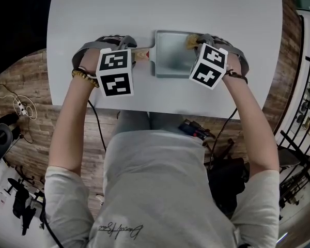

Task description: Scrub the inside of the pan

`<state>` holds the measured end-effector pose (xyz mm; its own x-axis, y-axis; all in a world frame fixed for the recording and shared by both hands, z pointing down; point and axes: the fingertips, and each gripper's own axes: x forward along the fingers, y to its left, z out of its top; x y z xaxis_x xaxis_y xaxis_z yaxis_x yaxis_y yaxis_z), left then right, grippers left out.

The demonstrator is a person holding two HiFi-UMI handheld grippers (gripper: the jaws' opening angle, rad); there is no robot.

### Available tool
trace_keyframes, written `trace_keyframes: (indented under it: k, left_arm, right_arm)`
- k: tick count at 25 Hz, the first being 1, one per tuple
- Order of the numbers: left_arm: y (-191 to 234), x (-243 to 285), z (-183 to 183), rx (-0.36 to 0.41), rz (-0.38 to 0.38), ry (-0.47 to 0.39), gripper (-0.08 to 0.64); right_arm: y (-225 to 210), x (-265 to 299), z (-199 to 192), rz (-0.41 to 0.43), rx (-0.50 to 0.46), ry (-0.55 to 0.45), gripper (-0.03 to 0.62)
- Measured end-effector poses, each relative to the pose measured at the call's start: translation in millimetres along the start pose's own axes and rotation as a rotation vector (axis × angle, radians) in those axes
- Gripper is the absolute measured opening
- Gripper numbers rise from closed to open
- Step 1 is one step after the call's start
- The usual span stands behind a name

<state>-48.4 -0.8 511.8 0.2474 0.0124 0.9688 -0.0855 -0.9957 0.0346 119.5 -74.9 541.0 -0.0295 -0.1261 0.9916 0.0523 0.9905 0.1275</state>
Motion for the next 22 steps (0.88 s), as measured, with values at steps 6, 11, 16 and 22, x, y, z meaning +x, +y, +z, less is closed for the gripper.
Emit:
trace_keyframes:
  k: [6,11,16,22]
  left_arm:
    - [1,-5,0,0.006,0.009,0.004,0.227]
    - [1,-8,0,0.004,0.030,0.002,0.233]
    - [5,-15,3,0.004,0.063,-0.019,0.233]
    - [7,-25,10,-0.005,0.094,-0.035,0.232]
  right_arm:
    - [1,-5,6,-0.017,0.052,-0.062,0.072]
    - [10,-10,10,-0.020,0.103,-0.107,0.071]
    - [8,-21,11,-0.025,0.184,-0.154,0.072]
    - [9,-39,7,-0.019,0.312,-0.232,0.072]
